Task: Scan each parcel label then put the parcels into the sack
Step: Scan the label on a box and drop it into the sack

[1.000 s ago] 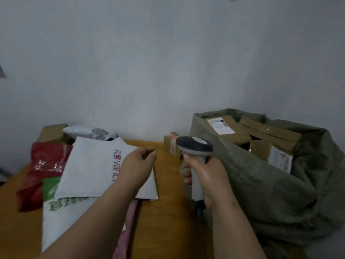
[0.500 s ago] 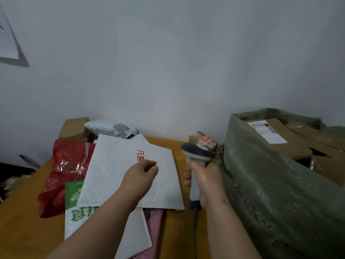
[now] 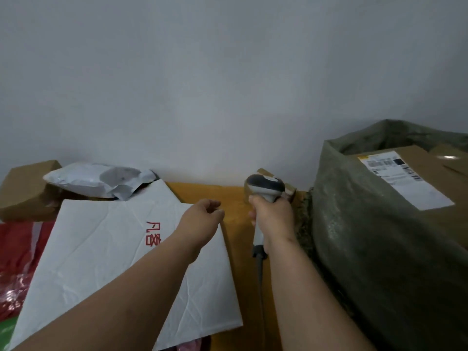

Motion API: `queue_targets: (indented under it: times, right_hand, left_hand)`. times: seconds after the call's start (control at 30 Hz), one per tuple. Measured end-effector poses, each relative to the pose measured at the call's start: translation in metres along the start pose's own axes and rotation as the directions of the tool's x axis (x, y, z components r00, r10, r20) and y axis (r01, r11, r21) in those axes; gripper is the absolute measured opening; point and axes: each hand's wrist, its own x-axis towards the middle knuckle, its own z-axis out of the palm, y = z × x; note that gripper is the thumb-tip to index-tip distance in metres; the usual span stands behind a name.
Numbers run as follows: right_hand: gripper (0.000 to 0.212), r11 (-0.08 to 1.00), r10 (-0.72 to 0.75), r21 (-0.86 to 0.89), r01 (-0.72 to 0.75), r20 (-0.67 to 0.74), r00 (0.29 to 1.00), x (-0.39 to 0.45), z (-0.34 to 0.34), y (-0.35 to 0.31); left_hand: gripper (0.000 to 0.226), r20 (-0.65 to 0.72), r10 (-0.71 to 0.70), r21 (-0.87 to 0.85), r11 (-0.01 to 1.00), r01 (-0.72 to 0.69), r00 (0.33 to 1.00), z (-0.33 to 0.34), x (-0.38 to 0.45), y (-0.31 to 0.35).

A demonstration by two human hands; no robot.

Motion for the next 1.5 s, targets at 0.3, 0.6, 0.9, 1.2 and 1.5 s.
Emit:
queue_targets:
  times: [0.3, 0.6, 0.9, 1.2, 1.5]
  right_hand:
    - [0.025, 0.992, 0.027, -0.115, -0.052, -0.209, 0.978, 0.086, 0.021, 0.035]
    - [0.069, 0.987, -0.033, -0.159, -0.023, -0.340, 0.940, 0.130, 0.030, 0.069]
    - [0.051, 0.992, -0.042, 0.096, 0.077, -0.324, 0.945, 0.113, 0.045, 0.084]
    - [0.056, 0.968, -0.049, 0.228, 0.106, -0.243, 0.969, 0.060, 0.043, 0.048]
    - [0.036, 0.946, -0.208, 0.225, 0.235, -0.141, 0.968, -0.021, 0.029, 0.004]
  left_hand:
    - [0.049, 0.088, -0.096, -0.077, 0.992, 0.103, 0.992, 0.043, 0.124, -0.003]
    - [0.054, 0.249, -0.124, -0.188, 0.967, 0.174, 0.960, 0.088, 0.192, -0.005]
    - [0.026, 0.095, -0.210, -0.462, 0.856, 0.230, 0.973, 0.076, 0.197, -0.021]
    - [0.053, -0.089, -0.310, -0.633, 0.751, 0.186, 0.947, 0.009, 0.138, -0.027]
    - [0.041, 0.001, -0.265, -0.667, 0.718, 0.199, 0.964, -0.053, 0.020, -0.024]
